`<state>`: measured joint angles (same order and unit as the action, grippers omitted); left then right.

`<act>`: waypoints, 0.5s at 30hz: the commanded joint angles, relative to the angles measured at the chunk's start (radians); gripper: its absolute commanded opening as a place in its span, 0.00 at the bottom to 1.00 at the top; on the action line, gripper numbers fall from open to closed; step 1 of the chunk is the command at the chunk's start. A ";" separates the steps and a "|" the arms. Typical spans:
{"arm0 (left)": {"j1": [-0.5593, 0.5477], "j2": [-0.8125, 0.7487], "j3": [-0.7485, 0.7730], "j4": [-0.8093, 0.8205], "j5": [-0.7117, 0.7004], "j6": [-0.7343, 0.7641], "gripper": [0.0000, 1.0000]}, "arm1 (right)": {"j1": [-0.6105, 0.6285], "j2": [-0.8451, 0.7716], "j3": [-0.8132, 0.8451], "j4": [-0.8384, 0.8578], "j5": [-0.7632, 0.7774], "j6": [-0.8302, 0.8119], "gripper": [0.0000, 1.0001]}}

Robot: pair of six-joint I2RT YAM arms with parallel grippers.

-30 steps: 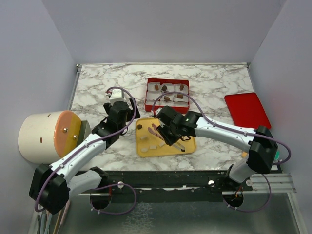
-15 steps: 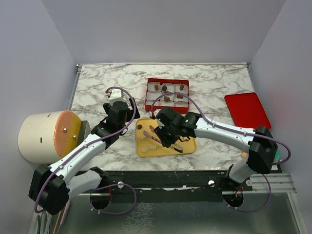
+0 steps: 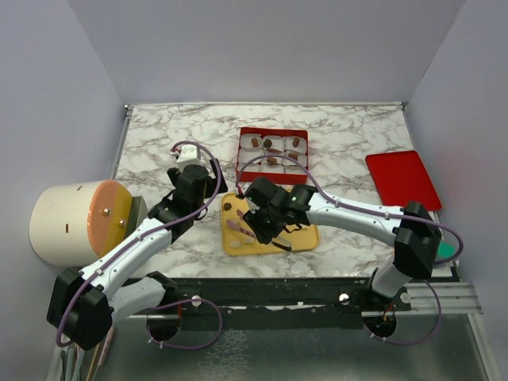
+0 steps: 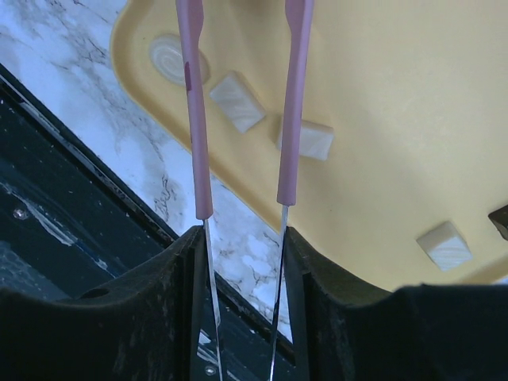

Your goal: Pack the chocolate

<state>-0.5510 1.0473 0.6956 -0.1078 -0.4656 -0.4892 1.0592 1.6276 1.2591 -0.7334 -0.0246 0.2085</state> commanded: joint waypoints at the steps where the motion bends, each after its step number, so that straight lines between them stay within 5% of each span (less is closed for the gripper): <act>1: 0.005 -0.009 0.031 -0.009 -0.012 -0.005 0.97 | 0.009 0.034 0.049 -0.004 -0.009 -0.011 0.47; 15: 0.011 -0.010 0.020 0.002 0.003 0.000 0.97 | 0.016 0.099 0.106 -0.057 0.054 -0.010 0.49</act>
<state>-0.5472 1.0470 0.6956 -0.1078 -0.4648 -0.4892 1.0618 1.7042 1.3289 -0.7563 -0.0128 0.2085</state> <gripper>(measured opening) 0.973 0.485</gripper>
